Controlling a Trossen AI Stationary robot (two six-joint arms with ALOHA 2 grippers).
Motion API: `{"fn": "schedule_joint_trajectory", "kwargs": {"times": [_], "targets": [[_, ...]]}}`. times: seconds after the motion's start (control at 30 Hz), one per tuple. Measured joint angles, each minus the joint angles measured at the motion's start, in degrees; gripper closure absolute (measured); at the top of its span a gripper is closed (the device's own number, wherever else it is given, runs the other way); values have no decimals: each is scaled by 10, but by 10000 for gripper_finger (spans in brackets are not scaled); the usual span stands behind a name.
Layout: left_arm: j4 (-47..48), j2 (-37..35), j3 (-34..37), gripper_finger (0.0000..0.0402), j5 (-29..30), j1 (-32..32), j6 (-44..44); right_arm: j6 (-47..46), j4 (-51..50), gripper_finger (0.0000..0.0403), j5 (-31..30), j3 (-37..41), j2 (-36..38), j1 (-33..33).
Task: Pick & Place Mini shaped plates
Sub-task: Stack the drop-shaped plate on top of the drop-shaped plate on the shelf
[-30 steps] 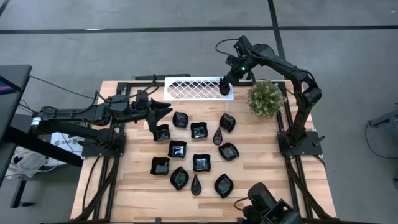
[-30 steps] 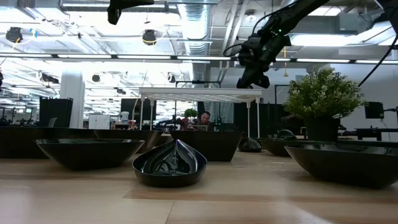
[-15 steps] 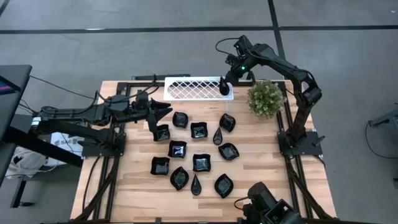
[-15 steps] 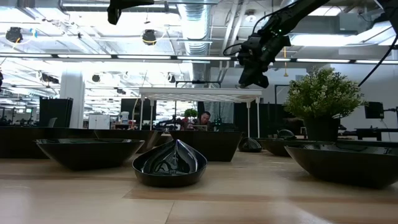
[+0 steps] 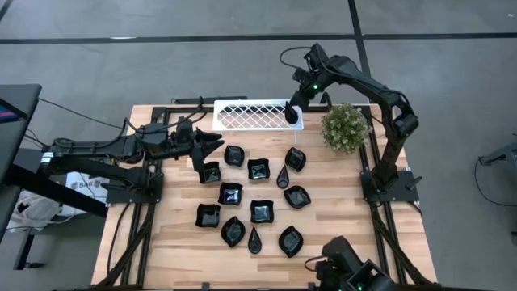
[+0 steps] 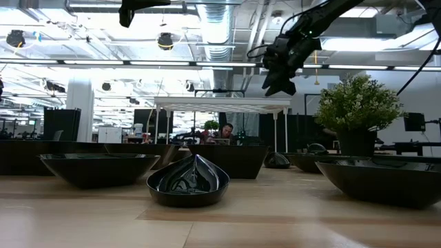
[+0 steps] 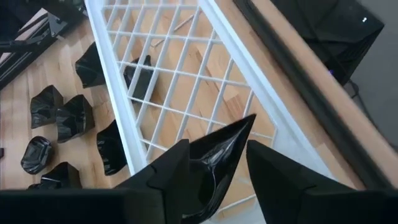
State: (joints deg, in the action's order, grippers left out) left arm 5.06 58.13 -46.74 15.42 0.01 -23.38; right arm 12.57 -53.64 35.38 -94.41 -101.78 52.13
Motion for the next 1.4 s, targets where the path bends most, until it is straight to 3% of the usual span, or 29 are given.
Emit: {"fn": "schedule_joint_trajectory", "kwargs": {"times": [0.27,0.6,1.0,1.17,1.4], "targets": [[0,-12,0,271,-2,-2,0,-40,107,248,-138,-9,92,-38],[0,-59,0,271,-5,-60,19,-81,162,254,-170,-9,211,-129],[-1,-94,1,271,-5,-160,61,-132,158,254,-289,-7,219,-267],[-43,-152,51,271,-5,-174,66,-156,158,261,-311,-7,210,-322],[-135,-274,178,271,-4,-173,18,-190,153,271,-373,-6,209,-402]]}}
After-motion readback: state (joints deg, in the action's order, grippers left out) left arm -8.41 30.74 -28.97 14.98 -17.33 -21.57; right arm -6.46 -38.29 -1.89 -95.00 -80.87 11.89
